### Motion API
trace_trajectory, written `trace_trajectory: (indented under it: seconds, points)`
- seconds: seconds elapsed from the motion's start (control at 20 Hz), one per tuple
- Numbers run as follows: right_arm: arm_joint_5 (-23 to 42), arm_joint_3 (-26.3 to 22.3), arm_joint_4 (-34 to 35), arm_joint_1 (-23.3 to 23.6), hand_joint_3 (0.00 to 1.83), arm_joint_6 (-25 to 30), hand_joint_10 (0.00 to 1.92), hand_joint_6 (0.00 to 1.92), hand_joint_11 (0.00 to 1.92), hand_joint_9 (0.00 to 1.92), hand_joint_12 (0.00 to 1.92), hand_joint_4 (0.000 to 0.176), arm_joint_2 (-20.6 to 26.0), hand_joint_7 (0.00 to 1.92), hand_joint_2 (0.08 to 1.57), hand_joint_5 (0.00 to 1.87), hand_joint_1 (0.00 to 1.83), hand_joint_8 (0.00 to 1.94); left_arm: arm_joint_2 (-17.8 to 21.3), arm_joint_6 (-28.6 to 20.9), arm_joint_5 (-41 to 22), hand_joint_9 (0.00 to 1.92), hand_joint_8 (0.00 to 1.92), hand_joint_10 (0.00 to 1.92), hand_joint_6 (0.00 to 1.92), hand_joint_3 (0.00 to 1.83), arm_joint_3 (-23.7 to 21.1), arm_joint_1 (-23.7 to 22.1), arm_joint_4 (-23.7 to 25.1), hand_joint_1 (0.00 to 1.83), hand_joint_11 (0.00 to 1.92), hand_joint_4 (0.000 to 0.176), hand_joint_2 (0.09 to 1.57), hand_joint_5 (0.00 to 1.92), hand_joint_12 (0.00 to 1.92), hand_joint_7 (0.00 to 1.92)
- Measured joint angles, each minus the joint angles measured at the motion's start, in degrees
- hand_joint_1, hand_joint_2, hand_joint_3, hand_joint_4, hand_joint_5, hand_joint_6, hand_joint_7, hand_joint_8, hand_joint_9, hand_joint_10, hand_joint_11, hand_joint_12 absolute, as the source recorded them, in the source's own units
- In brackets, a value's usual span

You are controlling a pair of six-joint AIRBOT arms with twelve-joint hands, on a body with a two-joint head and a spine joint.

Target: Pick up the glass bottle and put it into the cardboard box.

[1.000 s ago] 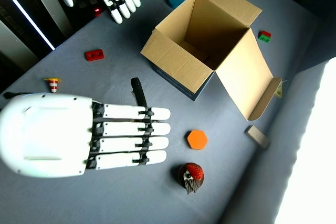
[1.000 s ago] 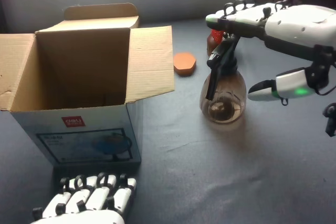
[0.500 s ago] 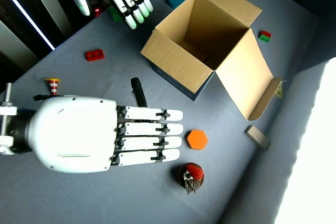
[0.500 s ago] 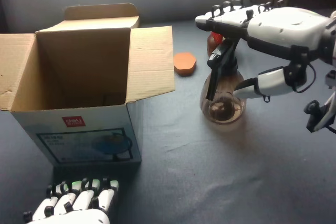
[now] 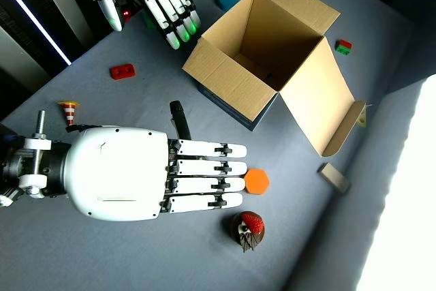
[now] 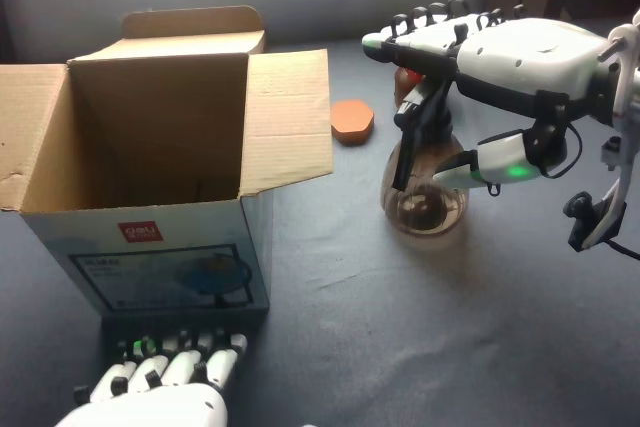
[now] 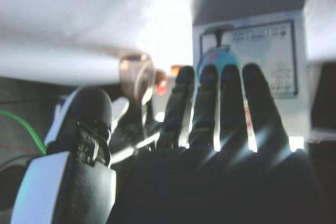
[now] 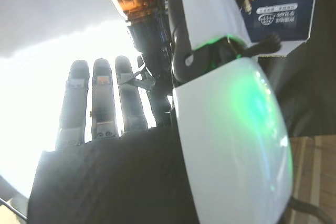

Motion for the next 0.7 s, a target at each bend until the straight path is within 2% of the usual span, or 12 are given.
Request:
trace_trajectory:
  seconds: [0.4,0.7]
  points:
    - [-1.38,0.17,0.24,0.0,0.0,1.88,0.0,0.02,0.0,0.0,0.0,0.0,-0.02,0.02,1.02,0.03,1.14,0.0,3.45,-0.94,5.75,0.0,0.0,0.0,0.0,0.01,2.71,1.14,2.93,0.0,0.0,0.013,1.31,0.08,0.0,0.04]
    - [-0.26,0.17,0.26,-0.66,0.0,1.77,0.0,0.02,0.0,0.0,0.0,0.0,0.0,0.02,1.02,0.03,1.15,0.0,4.61,-2.91,7.61,0.0,0.0,0.0,0.0,0.0,4.17,1.25,2.99,0.0,0.0,0.013,1.31,0.08,0.0,0.04]
